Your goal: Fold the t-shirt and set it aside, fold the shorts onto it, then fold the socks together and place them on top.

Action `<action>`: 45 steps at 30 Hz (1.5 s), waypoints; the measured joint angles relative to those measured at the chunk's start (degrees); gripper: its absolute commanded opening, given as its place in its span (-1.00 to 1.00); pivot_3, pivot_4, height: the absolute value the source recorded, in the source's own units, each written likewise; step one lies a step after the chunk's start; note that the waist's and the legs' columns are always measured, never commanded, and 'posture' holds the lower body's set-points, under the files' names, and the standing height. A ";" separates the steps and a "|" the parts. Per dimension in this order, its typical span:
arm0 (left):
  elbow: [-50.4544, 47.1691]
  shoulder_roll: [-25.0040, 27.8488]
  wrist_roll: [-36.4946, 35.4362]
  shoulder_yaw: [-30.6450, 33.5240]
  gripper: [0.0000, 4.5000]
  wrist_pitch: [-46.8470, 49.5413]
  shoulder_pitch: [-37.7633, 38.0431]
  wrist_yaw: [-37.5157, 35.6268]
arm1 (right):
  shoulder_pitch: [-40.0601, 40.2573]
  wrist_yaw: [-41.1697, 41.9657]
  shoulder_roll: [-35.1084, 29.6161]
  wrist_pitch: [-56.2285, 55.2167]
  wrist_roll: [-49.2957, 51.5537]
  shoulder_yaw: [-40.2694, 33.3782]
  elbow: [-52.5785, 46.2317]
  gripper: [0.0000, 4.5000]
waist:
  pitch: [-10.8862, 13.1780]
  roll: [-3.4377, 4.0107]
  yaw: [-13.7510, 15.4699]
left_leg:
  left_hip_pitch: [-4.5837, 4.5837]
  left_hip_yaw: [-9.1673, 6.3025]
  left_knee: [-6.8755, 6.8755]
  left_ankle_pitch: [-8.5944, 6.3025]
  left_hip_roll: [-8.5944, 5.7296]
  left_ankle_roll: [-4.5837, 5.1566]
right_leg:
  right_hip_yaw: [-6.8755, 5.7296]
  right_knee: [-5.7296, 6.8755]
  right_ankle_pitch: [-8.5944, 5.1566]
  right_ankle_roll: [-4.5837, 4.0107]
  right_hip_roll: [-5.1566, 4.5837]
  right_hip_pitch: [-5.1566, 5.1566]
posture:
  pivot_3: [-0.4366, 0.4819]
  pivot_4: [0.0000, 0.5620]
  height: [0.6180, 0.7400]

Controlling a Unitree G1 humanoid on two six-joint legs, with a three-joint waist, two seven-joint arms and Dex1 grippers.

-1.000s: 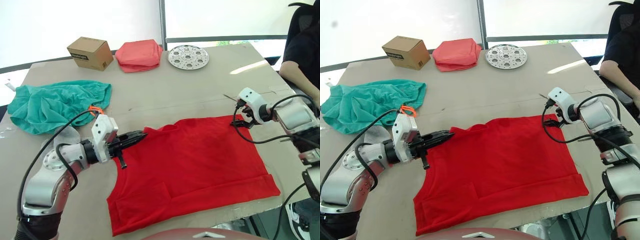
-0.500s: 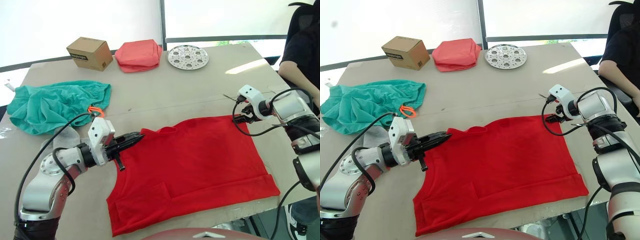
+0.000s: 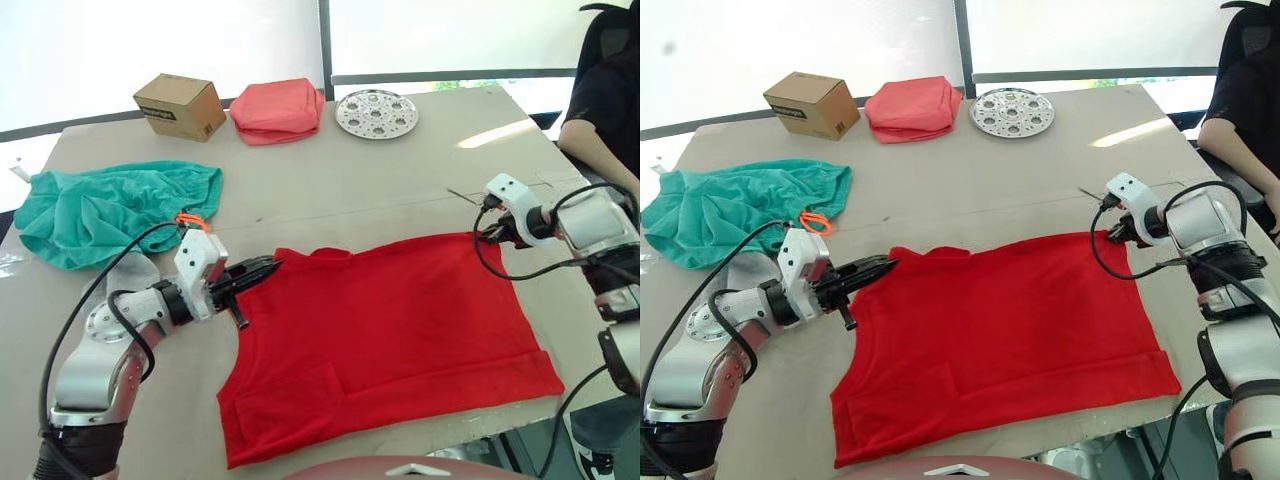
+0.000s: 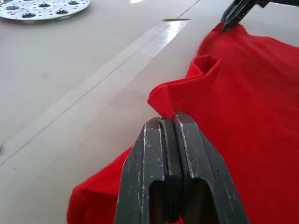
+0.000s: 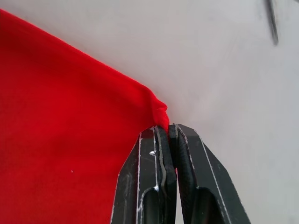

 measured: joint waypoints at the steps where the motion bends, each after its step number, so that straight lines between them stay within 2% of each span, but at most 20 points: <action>1: 0.46 -0.08 0.56 -0.08 -1.00 -0.43 -0.38 0.17 | 0.58 -0.31 0.00 0.46 0.27 -0.29 -1.09 -0.97 | 0.00 0.00 -0.05 | 0.00 0.00 0.00 0.00 0.00 0.00 | 0.00 0.00 0.00 0.00 0.00 0.00 | -0.05 -0.47 1.00; 6: 5.11 -4.11 1.40 -0.89 -1.00 -5.68 -4.00 0.64 | 7.67 -4.94 0.07 -0.11 2.23 -6.65 -10.72 -0.97 | -0.02 0.01 -0.02 | -0.01 0.00 0.00 0.00 0.00 0.00 | 0.00 -0.01 0.00 0.01 0.00 0.00 | -0.05 -0.47 1.00; 7: 6.16 -4.11 1.34 -0.83 -1.00 -7.03 -4.30 -0.46 | 12.36 -6.88 0.29 -3.10 3.27 -10.49 -15.76 -0.97 | -0.04 -0.02 0.05 | 0.00 -0.01 -0.02 0.00 0.00 0.00 | 0.00 0.01 0.00 0.01 -0.01 -0.01 | -0.05 -0.47 1.00; 11: 7.04 -0.96 0.11 0.62 -1.00 -10.77 -1.98 -7.84 | 27.92 -8.37 2.67 -12.45 8.71 -20.06 -28.99 -0.97 | -0.05 -0.02 0.28 | 0.00 -0.06 -0.13 -0.02 0.00 0.03 | 0.00 -0.06 0.00 0.01 0.00 -0.03 | -0.05 -0.47 1.00; 13: 7.69 -0.12 -0.06 0.85 -1.00 -13.49 -1.40 -10.93 | 32.05 -8.51 4.52 -14.38 12.02 -22.99 -33.51 -0.97 | -0.01 0.09 -0.06 | 0.01 -0.04 -0.07 -0.02 0.00 0.03 | 0.04 -0.05 0.00 0.02 0.01 -0.01 | -0.05 -0.47 1.00; 16: 11.09 1.24 2.24 0.67 -1.00 -20.60 0.30 -15.13 | 39.43 -9.24 3.89 -19.17 12.46 -26.56 -38.93 -0.97 | -0.08 0.07 0.01 | 0.09 -0.03 -0.07 -0.18 0.00 0.29 | 0.05 -0.05 -0.14 -0.19 0.00 0.05 | -0.05 -0.47 1.00; 19: 15.69 1.27 5.04 0.42 -1.00 -26.23 0.91 -16.72 | 44.73 -9.88 3.69 -22.14 11.99 -26.54 -39.08 -0.97 | -0.07 0.07 0.09 | 0.08 -0.03 -0.03 -0.18 0.00 0.30 | 0.05 -0.04 -0.15 -0.19 0.01 0.05 | -0.05 -0.47 1.00; 25: 21.64 1.29 7.40 0.02 -1.00 -35.08 1.31 -19.17 | 49.92 -11.44 3.86 -26.38 12.05 -27.94 -38.32 -0.97 | -0.07 0.09 0.09 | 0.08 -0.02 -0.02 -0.18 0.00 0.30 | 0.06 -0.03 -0.13 -0.17 0.02 0.03 | -0.05 -0.47 1.00; 35: 26.86 1.43 9.47 -0.13 -1.00 -42.17 1.35 -19.89 | 50.85 -12.15 2.86 -29.40 12.12 -28.52 -35.99 -0.97 | -0.07 0.09 0.12 | 0.08 -0.03 -0.03 -0.18 0.00 0.31 | 0.06 -0.03 -0.15 -0.19 0.01 0.04 | -0.05 -0.47 1.00; 40: 26.84 1.44 9.57 -0.81 -1.00 -43.74 2.63 -19.49 | 54.74 -9.91 0.94 -32.58 13.10 -30.08 -36.46 -0.97 | -0.08 0.07 0.34 | 0.08 -0.03 -0.04 -0.19 0.00 0.32 | 0.06 -0.03 -0.10 -0.10 0.01 0.04 | -0.05 -0.47 1.00; 43: 25.54 1.79 9.17 -1.89 -0.55 -42.15 5.08 -20.33 | 56.55 -8.21 0.34 -33.83 13.41 -30.04 -36.24 -1.00 | -0.07 0.09 0.22 | 0.08 -0.02 -0.04 -0.19 0.00 0.32 | 0.08 -0.04 -0.10 -0.09 0.01 0.04 | -0.05 -0.47 1.00; 45: 23.91 1.81 8.35 -2.23 -0.10 -41.20 6.61 -20.72 | 57.25 -7.87 -0.12 -35.69 12.92 -30.04 -36.12 -1.00 | -0.07 0.08 0.07 | 0.08 -0.03 -0.03 -0.19 0.01 0.33 | 0.08 -0.03 -0.19 -0.13 0.01 0.05 | -0.05 -0.47 1.00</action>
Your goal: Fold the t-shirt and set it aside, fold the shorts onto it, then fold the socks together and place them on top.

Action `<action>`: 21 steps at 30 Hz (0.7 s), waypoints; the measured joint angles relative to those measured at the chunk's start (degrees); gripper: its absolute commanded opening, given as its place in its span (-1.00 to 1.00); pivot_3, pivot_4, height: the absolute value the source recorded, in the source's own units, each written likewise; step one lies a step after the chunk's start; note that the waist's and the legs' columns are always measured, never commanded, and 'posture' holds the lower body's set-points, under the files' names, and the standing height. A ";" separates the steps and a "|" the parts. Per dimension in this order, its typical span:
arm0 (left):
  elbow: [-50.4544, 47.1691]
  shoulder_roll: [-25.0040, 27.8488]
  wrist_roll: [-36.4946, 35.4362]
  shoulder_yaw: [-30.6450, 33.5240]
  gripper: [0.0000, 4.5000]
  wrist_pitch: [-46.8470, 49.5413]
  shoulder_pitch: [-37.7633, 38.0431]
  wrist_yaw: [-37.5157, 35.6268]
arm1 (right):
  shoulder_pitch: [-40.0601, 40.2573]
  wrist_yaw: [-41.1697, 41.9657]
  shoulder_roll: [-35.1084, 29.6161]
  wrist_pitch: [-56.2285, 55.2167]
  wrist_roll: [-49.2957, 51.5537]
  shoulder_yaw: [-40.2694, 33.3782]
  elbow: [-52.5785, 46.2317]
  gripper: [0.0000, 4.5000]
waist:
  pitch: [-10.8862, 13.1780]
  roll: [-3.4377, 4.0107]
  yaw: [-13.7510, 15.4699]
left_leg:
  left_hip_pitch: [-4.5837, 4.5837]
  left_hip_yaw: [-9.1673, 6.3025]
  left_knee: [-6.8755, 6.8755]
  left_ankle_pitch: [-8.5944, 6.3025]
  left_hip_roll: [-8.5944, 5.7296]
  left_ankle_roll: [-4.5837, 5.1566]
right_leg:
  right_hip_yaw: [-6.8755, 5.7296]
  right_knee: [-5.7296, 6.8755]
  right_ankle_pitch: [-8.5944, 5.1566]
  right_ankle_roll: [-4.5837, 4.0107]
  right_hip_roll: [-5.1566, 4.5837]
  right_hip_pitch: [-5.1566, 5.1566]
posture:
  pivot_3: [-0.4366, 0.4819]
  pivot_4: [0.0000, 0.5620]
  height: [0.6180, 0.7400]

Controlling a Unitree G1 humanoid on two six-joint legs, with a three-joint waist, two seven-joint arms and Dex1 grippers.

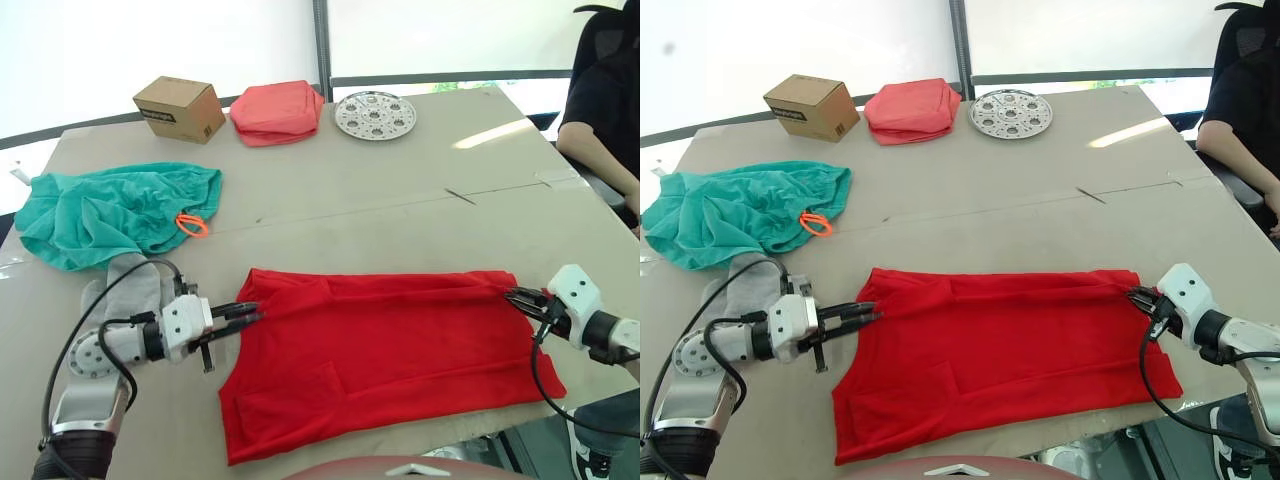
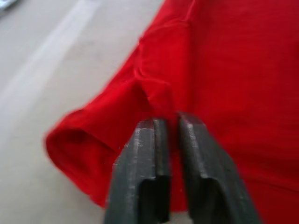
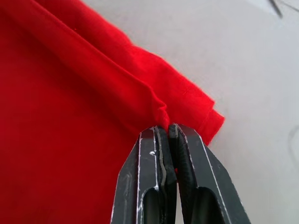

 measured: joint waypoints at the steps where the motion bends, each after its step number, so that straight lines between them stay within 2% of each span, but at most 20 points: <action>1: -0.40 0.00 -0.02 0.03 0.14 -0.01 0.31 0.22 | 0.36 0.06 -0.20 -0.59 -0.32 0.00 0.01 -1.00 | 0.00 0.00 -0.01 | 0.00 0.00 0.00 0.00 0.00 0.00 | 0.00 0.00 -0.09 0.14 0.00 0.00 | -0.05 -0.47 1.00; 4: -2.51 -0.03 -1.95 1.44 0.80 3.78 3.14 2.81 | 2.70 0.26 -0.31 -2.54 -0.49 -0.15 0.06 -1.00 | -0.02 -0.02 0.07 | 0.00 0.00 0.00 0.00 0.00 0.00 | 0.00 0.02 -0.11 0.17 0.00 0.01 | -0.05 -0.47 1.00; 7: -5.92 0.13 -8.79 4.78 0.80 15.29 5.44 5.97 | 5.02 0.63 -0.32 -2.85 0.90 -2.82 -0.33 -1.00 | 0.00 0.00 0.13 | 0.00 -0.01 0.00 0.00 0.00 0.01 | 0.00 0.03 -0.12 0.18 0.01 0.00 | -0.05 -0.47 1.00; 9: -7.27 0.89 -12.40 6.23 0.53 20.58 5.80 6.75 | 5.77 0.99 -0.52 -2.21 2.46 -3.92 -1.14 -1.00 | 0.00 0.00 0.08 | 0.01 0.00 0.00 0.00 0.00 0.00 | 0.00 0.03 -0.12 0.19 0.01 0.00 | -0.05 -0.47 1.00; 10: -8.28 1.08 -14.92 6.69 0.51 24.34 5.91 6.83 | 6.90 1.68 -0.53 -0.63 4.43 -4.90 -2.76 -1.00 | 0.00 0.01 0.12 | 0.00 -0.01 0.00 0.00 0.01 0.00 | 0.00 0.07 -0.12 0.18 0.01 0.01 | -0.05 -0.47 1.00; 11: -9.44 1.57 -17.87 7.52 0.35 28.74 6.17 7.00 | 8.38 2.51 -0.56 1.02 6.53 -5.86 -4.86 -1.00 | -0.01 -0.01 0.13 | 0.00 -0.03 0.00 -0.01 0.01 0.01 | 0.00 0.08 -0.14 0.18 0.02 0.01 | -0.05 -0.47 1.00; 13: -10.90 2.09 -21.09 8.20 -0.10 34.65 5.46 8.07 | 8.96 3.06 -0.63 2.92 8.53 -6.84 -6.95 -1.00 | -0.01 0.00 0.09 | 0.00 -0.04 0.00 -0.01 0.01 0.01 | 0.01 0.08 -0.14 0.20 0.03 0.01 | -0.05 -0.47 1.00; 14: -11.55 2.09 -21.70 8.22 -0.21 36.15 4.98 8.38 | 8.92 3.03 -0.64 3.28 8.80 -7.06 -7.28 -1.00 | -0.01 -0.01 0.08 | 0.00 -0.03 0.01 -0.01 0.01 0.01 | 0.02 0.08 -0.14 0.20 0.02 0.01 | -0.05 -0.47 1.00; 15: -12.08 2.05 -22.06 8.00 -0.49 37.79 3.96 9.03 | 8.84 2.87 -0.73 3.97 8.94 -7.26 -7.41 -1.00 | -0.03 -0.04 0.08 | 0.00 -0.03 0.02 -0.01 0.01 0.01 | 0.02 0.08 -0.14 0.20 0.01 0.01 | -0.05 -0.47 1.00; 18: -14.59 1.13 -21.91 5.65 -1.00 40.44 -1.41 11.22 | 7.49 3.18 -1.97 5.22 9.06 -7.22 -7.40 -0.52 | -0.03 -0.06 0.39 | 0.00 -0.02 0.07 0.00 0.01 0.01 | 0.01 0.08 -0.13 0.20 0.00 0.05 | -0.05 -0.47 1.00; 19: -15.41 0.62 -21.33 4.49 -1.00 40.90 -3.36 12.17 | 7.21 3.34 -2.31 5.38 9.14 -7.19 -7.47 -0.26 | -0.04 -0.07 0.48 | 0.01 -0.02 0.07 0.00 0.01 0.00 | 0.01 0.08 -0.13 0.20 0.00 0.05 | -0.05 -0.47 1.00; 21: -15.89 0.39 -20.12 2.69 -1.00 41.06 -5.32 13.02 | 7.35 3.34 -2.73 5.76 8.92 -7.11 -7.81 0.09 | -0.05 -0.04 0.62 | 0.02 -0.02 0.07 0.00 0.01 -0.01 | 0.00 0.08 -0.10 0.14 0.00 0.04 | -0.05 -0.47 1.00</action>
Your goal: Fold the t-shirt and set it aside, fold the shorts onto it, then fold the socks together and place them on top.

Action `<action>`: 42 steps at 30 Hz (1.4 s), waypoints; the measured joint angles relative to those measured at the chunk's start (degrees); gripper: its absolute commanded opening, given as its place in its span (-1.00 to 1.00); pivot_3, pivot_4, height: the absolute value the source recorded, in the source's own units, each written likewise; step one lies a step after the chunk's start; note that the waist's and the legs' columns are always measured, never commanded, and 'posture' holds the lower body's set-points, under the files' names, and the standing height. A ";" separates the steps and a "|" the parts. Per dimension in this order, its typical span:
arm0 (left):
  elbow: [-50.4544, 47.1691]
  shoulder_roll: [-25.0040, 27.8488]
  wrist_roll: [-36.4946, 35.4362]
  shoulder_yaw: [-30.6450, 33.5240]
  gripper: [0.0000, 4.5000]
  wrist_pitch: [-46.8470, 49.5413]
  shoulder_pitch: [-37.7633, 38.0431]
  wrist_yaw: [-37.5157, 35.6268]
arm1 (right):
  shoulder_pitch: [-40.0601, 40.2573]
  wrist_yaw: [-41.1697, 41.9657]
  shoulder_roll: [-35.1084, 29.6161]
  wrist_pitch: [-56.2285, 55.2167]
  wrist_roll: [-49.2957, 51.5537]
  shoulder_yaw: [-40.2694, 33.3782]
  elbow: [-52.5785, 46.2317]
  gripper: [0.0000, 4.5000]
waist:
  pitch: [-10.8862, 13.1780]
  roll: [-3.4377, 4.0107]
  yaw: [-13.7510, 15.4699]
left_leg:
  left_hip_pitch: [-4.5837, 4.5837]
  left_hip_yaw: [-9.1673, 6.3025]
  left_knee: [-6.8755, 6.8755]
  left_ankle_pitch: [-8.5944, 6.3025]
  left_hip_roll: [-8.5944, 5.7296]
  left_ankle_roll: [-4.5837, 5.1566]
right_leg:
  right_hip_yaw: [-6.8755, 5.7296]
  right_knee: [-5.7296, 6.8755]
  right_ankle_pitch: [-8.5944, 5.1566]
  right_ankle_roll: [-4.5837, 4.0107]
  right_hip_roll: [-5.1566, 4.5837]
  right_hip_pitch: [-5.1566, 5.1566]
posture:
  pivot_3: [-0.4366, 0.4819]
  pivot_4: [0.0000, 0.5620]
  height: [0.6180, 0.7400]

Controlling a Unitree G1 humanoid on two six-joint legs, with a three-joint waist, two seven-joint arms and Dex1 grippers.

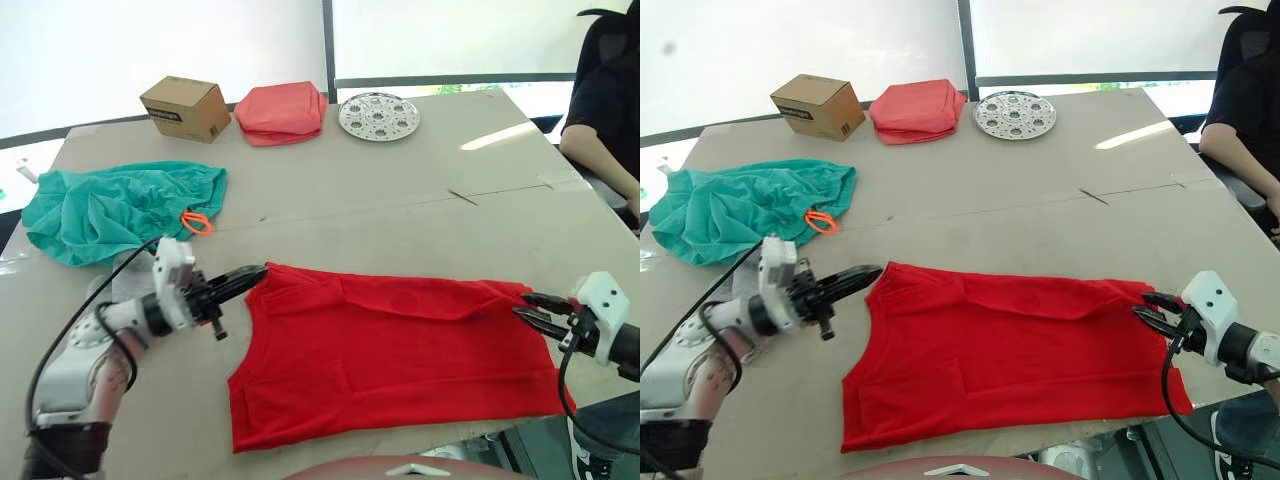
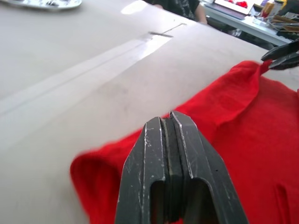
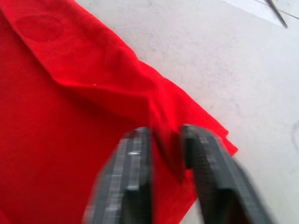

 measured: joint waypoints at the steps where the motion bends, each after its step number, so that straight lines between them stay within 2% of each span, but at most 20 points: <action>1: 0.00 -0.38 0.62 -0.78 -1.00 0.40 -1.08 0.45 | 0.88 0.15 -0.79 0.53 -0.32 0.00 -0.56 0.30 | -0.01 0.07 0.14 | -0.01 0.00 -0.02 0.00 0.00 0.00 | 0.00 0.00 0.10 -0.17 0.00 -0.03 | -0.05 -0.47 1.00; 6: 0.05 -1.02 2.98 -3.11 -1.00 1.51 -4.43 1.72 | 7.76 4.34 -4.54 5.08 2.23 -2.22 -4.85 0.30 | -0.02 0.08 0.70 | -0.03 0.00 -0.08 -0.01 0.00 0.00 | -0.01 -0.05 0.11 -0.17 0.00 -0.05 | -0.05 -0.47 1.00; 7: 0.05 -1.02 3.62 -3.65 -1.00 1.53 -4.98 1.97 | 8.04 4.87 -4.82 6.82 3.94 -3.11 -5.89 0.03 | -0.02 0.10 0.74 | -0.04 0.00 -0.07 -0.01 0.00 0.00 | 0.00 -0.07 0.10 -0.17 0.00 -0.04 | -0.05 -0.47 1.00; 9: 1.11 -1.53 6.69 -6.44 -1.00 1.47 -7.24 2.37 | 3.20 2.26 -2.82 13.11 10.82 -4.69 -8.11 -0.18 | 0.00 0.00 0.53 | -0.03 0.00 -0.02 -0.01 0.01 0.01 | 0.04 -0.08 0.00 0.05 0.00 0.00 | -0.05 -0.47 1.00; 12: 2.59 -2.20 10.60 -10.47 -1.00 0.69 -8.04 2.34 | -5.97 -5.98 2.09 17.48 12.27 -0.84 -9.67 -0.89 | -0.10 -0.23 0.39 | 0.03 0.00 -0.01 -0.02 0.03 0.02 | 0.02 -0.04 -0.01 0.06 -0.02 0.01 | -0.05 -0.47 1.00; 13: 3.12 -2.43 11.38 -11.30 -1.00 0.54 -8.00 2.41 | -7.42 -7.89 3.31 18.17 11.77 0.86 -9.65 -0.95 | -0.08 -0.19 0.45 | 0.01 0.00 -0.01 -0.02 0.04 0.02 | 0.01 -0.04 -0.01 0.05 -0.03 -0.01 | -0.05 -0.47 1.00; 16: 4.68 -2.98 13.94 -12.58 -1.00 0.29 -7.42 2.85 | -10.94 -14.66 6.26 22.42 7.93 9.75 -8.19 -0.95 | -0.05 -0.14 0.78 | -0.07 0.00 -0.04 0.00 0.04 0.00 | -0.04 -0.02 0.11 -0.21 -0.01 -0.12 | -0.05 -0.47 1.00; 19: 4.97 -3.11 15.50 -12.76 -1.00 0.44 -6.96 3.84 | -12.77 -17.96 6.46 25.43 4.43 16.28 -6.65 -0.95 | -0.07 -0.11 1.11 | -0.10 0.00 -0.06 0.12 0.02 -0.22 | -0.04 -0.06 0.15 -0.20 -0.01 -0.15 | -0.05 -0.47 1.00; 23: 7.68 -6.04 17.70 -13.29 -1.00 0.86 -8.73 7.36 | -21.63 -20.24 6.93 25.46 -1.24 23.37 -1.61 -0.95 | -0.28 -0.39 0.37 | -0.02 0.03 -0.01 -0.03 0.02 0.03 | -0.03 -0.12 0.13 -0.16 0.01 -0.05 | -0.05 -0.47 1.00; 26: 9.70 -7.93 17.87 -13.16 -1.00 2.58 -10.81 9.84 | -29.10 -21.57 8.06 22.52 -6.13 27.43 6.30 -0.95 | -0.37 -0.51 0.44 | 0.16 0.02 0.01 -0.03 0.03 0.04 | -0.06 -0.06 0.05 0.03 0.00 0.09 | -0.05 -0.47 1.00; 31: 12.18 -8.11 19.68 -13.13 -1.00 1.85 -13.02 11.64 | -36.69 -21.33 9.64 18.22 -11.29 31.03 15.41 -0.95 | -0.48 -0.53 0.49 | 0.23 0.03 0.14 0.00 0.02 0.02 | -0.08 -0.01 0.28 0.08 -0.01 0.11 | -0.05 -0.47 1.00; 34: 13.85 -9.55 20.03 -12.20 -1.00 1.56 -14.84 13.85 | -38.45 -20.35 10.36 18.34 -11.97 31.26 16.79 -0.95 | -0.49 -0.54 0.50 | 0.21 0.02 0.16 0.03 0.02 -0.03 | -0.09 -0.01 0.59 0.15 0.03 0.06 | -0.05 -0.47 1.00; 37: 13.46 -9.83 18.68 -10.53 -1.00 2.87 -14.76 13.74 | -37.24 -19.04 9.85 20.41 -11.49 30.45 13.91 -0.95 | -0.49 -0.53 0.39 | 0.12 0.00 0.10 0.13 0.02 -0.21 | -0.04 -0.01 0.64 0.06 0.07 -0.10 | -0.05 -0.47 1.00; 42: 8.86 -7.68 15.15 -8.14 -1.00 4.30 -10.76 9.53 | -30.01 -17.81 8.91 22.01 -8.81 25.89 5.85 -0.95 | -0.39 -0.38 0.73 | 0.00 -0.04 -0.16 0.16 0.02 -0.31 | -0.05 -0.24 0.60 -0.02 0.05 -0.20 | -0.05 -0.47 1.00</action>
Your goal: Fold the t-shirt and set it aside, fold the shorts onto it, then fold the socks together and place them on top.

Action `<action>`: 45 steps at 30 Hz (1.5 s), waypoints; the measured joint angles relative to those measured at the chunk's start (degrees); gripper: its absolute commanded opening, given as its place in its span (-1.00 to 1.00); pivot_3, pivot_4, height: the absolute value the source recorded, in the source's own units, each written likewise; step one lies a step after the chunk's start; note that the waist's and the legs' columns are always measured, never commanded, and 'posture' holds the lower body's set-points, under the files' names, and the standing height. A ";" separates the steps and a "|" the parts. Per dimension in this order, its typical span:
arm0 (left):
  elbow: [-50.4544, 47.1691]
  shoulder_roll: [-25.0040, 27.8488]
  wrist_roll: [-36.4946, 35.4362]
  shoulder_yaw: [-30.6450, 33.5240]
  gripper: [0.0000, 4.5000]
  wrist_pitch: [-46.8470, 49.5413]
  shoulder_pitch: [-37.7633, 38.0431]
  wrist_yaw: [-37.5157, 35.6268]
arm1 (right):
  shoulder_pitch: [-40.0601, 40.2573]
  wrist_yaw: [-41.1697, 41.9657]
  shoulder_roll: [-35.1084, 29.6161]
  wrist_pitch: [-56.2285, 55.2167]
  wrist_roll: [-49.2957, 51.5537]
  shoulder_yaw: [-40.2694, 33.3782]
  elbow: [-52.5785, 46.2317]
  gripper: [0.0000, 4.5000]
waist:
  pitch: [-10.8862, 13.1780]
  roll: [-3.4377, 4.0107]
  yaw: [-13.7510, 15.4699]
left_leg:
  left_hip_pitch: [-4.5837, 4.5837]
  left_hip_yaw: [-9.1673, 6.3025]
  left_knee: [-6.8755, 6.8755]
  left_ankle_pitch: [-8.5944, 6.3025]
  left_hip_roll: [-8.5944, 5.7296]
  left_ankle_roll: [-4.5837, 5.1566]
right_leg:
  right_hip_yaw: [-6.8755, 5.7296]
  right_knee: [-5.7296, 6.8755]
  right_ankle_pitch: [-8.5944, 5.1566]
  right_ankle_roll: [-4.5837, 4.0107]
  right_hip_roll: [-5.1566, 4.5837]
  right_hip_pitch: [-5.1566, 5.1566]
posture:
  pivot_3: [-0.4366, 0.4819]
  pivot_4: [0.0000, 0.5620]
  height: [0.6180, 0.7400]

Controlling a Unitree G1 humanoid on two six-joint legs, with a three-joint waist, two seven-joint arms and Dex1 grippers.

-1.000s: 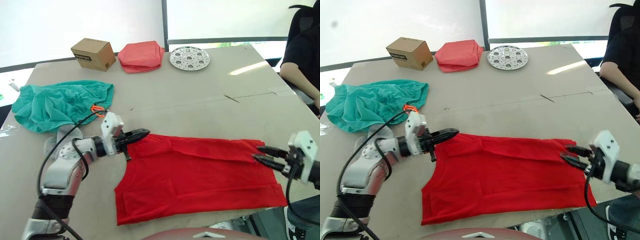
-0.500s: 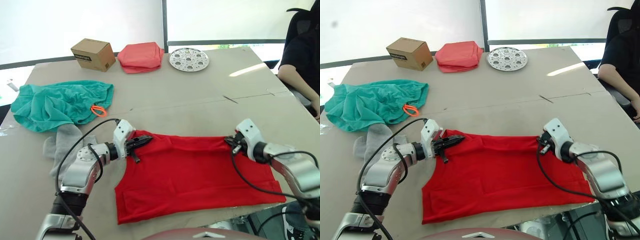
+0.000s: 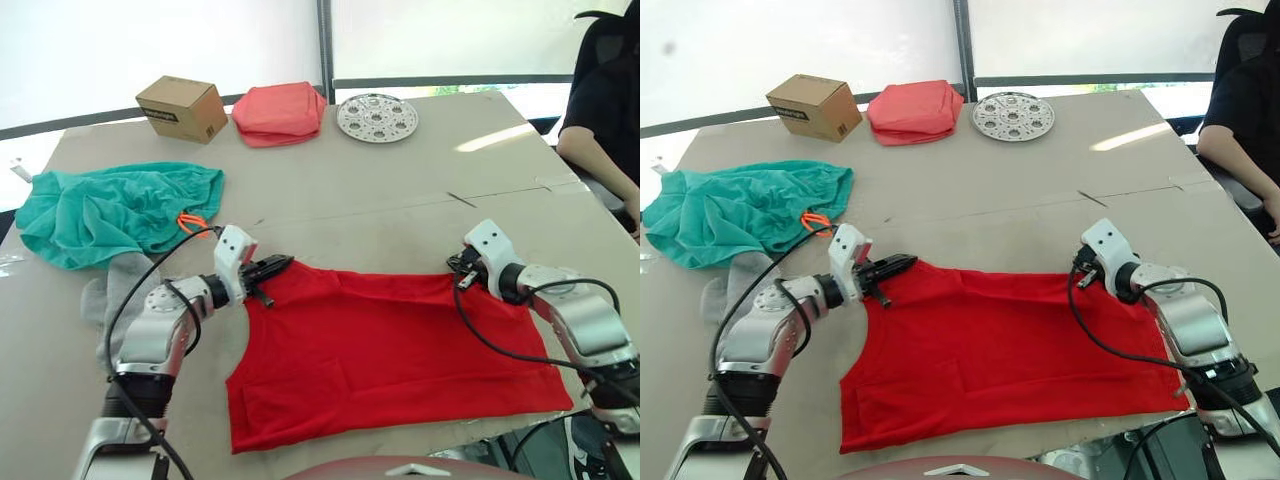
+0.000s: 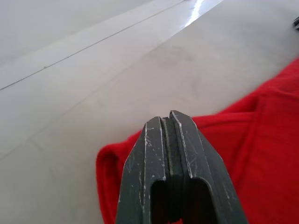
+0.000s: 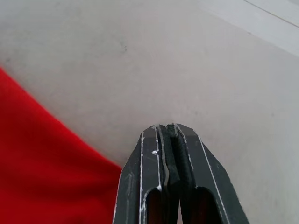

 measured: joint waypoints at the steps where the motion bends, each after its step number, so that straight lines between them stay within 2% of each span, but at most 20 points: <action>1: -1.10 0.13 -1.01 0.23 -1.00 0.59 0.78 -1.16 | 1.83 0.58 -0.06 0.04 1.14 -0.81 -1.84 -0.95 | 0.07 0.11 0.04 | -0.02 0.00 0.04 -0.01 0.00 0.01 | 0.00 -0.01 0.01 0.01 -0.01 0.01 | -0.05 -0.47 1.00; 6: -3.19 2.94 -0.49 -1.77 -1.00 -1.97 4.41 -6.81 | 4.88 2.18 0.08 -0.06 4.00 -1.95 -6.41 -0.95 | 0.19 0.31 -0.41 | 0.00 0.01 0.09 -0.18 0.00 0.29 | 0.04 -0.02 -0.24 -0.03 0.00 0.03 | -0.05 -0.47 1.00; 10: -6.15 6.37 -1.54 -3.18 -1.00 -3.25 9.10 -14.21 | 5.81 2.18 -0.15 0.03 3.56 -0.83 -6.82 -0.95 | 0.23 0.38 -0.48 | 0.00 0.00 0.09 -0.17 0.00 0.29 | 0.03 0.03 -0.27 -0.02 -0.01 0.02 | -0.05 -0.47 1.00; 13: -11.23 14.69 -10.42 -0.63 -1.00 5.17 14.26 -22.65 | 6.66 2.27 -0.80 -1.07 2.86 0.20 -7.20 -0.95 | 0.26 0.40 -0.96 | 0.01 0.00 0.07 -0.17 0.03 0.29 | 0.02 0.06 -0.28 -0.12 0.01 0.01 | -0.05 -0.47 1.00; 15: -11.59 13.96 -14.34 2.73 -1.00 8.41 11.23 -21.46 | 6.61 2.28 -0.85 -1.35 2.57 0.26 -7.18 -0.95 | 0.28 0.46 -0.43 | 0.01 0.00 0.09 -0.18 0.02 0.29 | 0.01 0.06 -0.34 -0.01 0.00 0.04 | -0.05 -0.47 1.00; 18: -10.42 9.54 -15.10 3.94 -1.00 10.16 3.86 -14.18 | 6.65 3.43 0.01 -3.01 3.16 0.51 -7.01 -0.95 | 0.25 0.38 0.06 | 0.01 0.00 0.15 -0.16 0.02 0.28 | -0.05 0.04 -0.31 0.05 -0.01 0.08 | -0.05 -0.47 1.00; 20: -8.22 7.63 -11.61 2.40 -1.00 10.66 -0.15 -8.37 | 6.70 5.83 2.17 -5.68 5.61 0.38 -7.16 -0.95 | 0.24 0.38 -0.21 | 0.06 0.00 0.16 -0.15 0.02 0.26 | -0.02 0.05 -0.17 0.26 0.01 0.11 | -0.05 -0.47 1.00; 23: -5.95 6.71 -6.44 -1.69 -1.00 10.72 -1.68 -4.52 | 6.27 9.64 3.36 -9.79 7.84 0.49 -7.45 -0.95 | 0.26 0.40 -0.75 | 0.05 0.00 0.11 -0.11 0.02 0.19 | 0.02 0.04 -0.03 0.03 0.05 0.04 | -0.05 -0.47 1.00; 27: -4.12 5.91 -2.54 -5.78 -1.00 10.27 -3.01 -3.28 | 4.23 12.46 4.22 -12.91 8.68 0.94 -7.56 -0.95 | 0.27 0.38 -0.70 | 0.04 -0.02 0.07 -0.01 0.02 0.01 | 0.00 0.02 -0.03 0.02 0.05 0.03 | -0.05 -0.47 1.00; 31: -3.91 6.08 0.18 -7.95 -1.00 7.12 -2.80 -5.60 | 2.15 12.81 4.59 -15.30 6.95 3.19 -4.70 -0.95 | 0.27 0.38 -0.73 | 0.04 -0.02 0.07 -0.15 0.02 0.24 | 0.01 0.01 -0.05 0.01 0.03 0.04 | -0.05 -0.47 1.00; 33: -4.08 6.08 -1.70 -7.46 -0.70 7.31 -2.48 -8.24 | 1.95 12.83 4.97 -14.90 6.81 3.39 -2.47 -1.00 | 0.28 0.39 -0.69 | 0.03 -0.02 0.08 -0.14 0.02 0.24 | 0.01 0.01 -0.06 -0.01 0.03 0.04 | -0.05 -0.47 1.00; 37: -4.81 6.10 -3.00 -6.18 0.01 6.82 -2.23 -9.76 | 1.96 13.52 5.02 -14.19 7.34 3.39 -1.92 -0.44 | 0.29 0.42 -0.56 | 0.03 -0.02 0.08 -0.14 0.02 0.24 | 0.00 0.01 -0.04 0.01 0.03 0.03 | -0.05 -0.47 1.00; 38: -4.81 6.01 -2.67 -5.83 0.26 5.39 -2.24 -9.54 | 2.07 13.73 5.02 -14.37 7.39 3.39 -2.11 -0.18 | 0.29 0.42 -0.53 | 0.03 -0.02 0.08 -0.14 0.02 0.24 | 0.01 0.01 -0.04 0.01 0.03 0.03 | -0.05 -0.47 1.00; 39: -4.81 5.89 -2.31 -5.62 0.45 4.49 -2.38 -9.43 | 2.31 13.91 4.99 -14.52 7.46 3.34 -2.50 -0.17 | 0.29 0.42 -0.40 | 0.03 -0.02 0.08 -0.14 0.02 0.24 | 0.01 0.01 -0.04 0.00 0.03 0.03 | -0.05 -0.47 1.00; 41: -4.79 5.45 -1.65 -5.97 0.45 3.30 -3.44 -9.86 | 3.26 14.52 4.95 -15.01 7.90 3.36 -3.67 -0.17 | 0.29 0.42 -0.11 | 0.03 -0.02 0.08 -0.14 0.02 0.23 | 0.00 0.01 -0.04 0.00 0.03 0.03 | -0.05 -0.47 1.00; 45: -2.24 4.48 3.59 -11.70 0.45 -3.69 -8.15 -13.24 | 3.39 14.43 5.04 -15.60 7.77 3.41 -4.86 -0.17 | 0.29 0.41 0.12 | 0.01 -0.02 0.13 -0.14 0.01 0.23 | 0.00 0.01 -0.03 0.01 0.01 0.05 | -0.05 -0.47 1.00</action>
